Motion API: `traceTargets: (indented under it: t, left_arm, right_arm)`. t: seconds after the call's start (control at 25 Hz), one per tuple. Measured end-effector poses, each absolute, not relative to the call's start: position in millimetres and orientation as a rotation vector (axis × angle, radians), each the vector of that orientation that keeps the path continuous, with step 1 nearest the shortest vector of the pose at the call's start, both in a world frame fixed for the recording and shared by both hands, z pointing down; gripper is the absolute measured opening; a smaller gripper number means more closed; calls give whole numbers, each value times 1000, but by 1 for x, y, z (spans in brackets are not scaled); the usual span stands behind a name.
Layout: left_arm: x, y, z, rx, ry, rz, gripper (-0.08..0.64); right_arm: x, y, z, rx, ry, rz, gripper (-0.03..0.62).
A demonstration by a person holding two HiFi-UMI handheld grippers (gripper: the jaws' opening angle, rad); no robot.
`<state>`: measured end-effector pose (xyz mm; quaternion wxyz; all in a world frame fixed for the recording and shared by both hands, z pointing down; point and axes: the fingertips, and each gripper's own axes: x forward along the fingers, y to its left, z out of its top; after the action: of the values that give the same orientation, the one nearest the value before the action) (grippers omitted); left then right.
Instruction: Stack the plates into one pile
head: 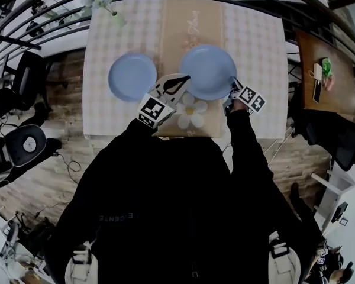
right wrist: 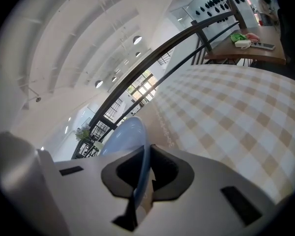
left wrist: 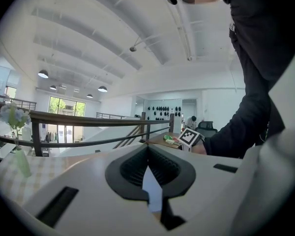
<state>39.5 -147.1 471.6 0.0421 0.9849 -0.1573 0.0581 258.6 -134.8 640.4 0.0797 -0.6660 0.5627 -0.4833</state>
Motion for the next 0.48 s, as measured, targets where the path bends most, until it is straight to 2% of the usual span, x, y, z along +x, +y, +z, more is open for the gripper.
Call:
traceTargets:
  t: [0.48]
  left_arm:
    - [-62, -172, 478, 2955, -720, 176, 20]
  right_arm:
    - [142, -189, 645, -1863, 1859, -1510, 29]
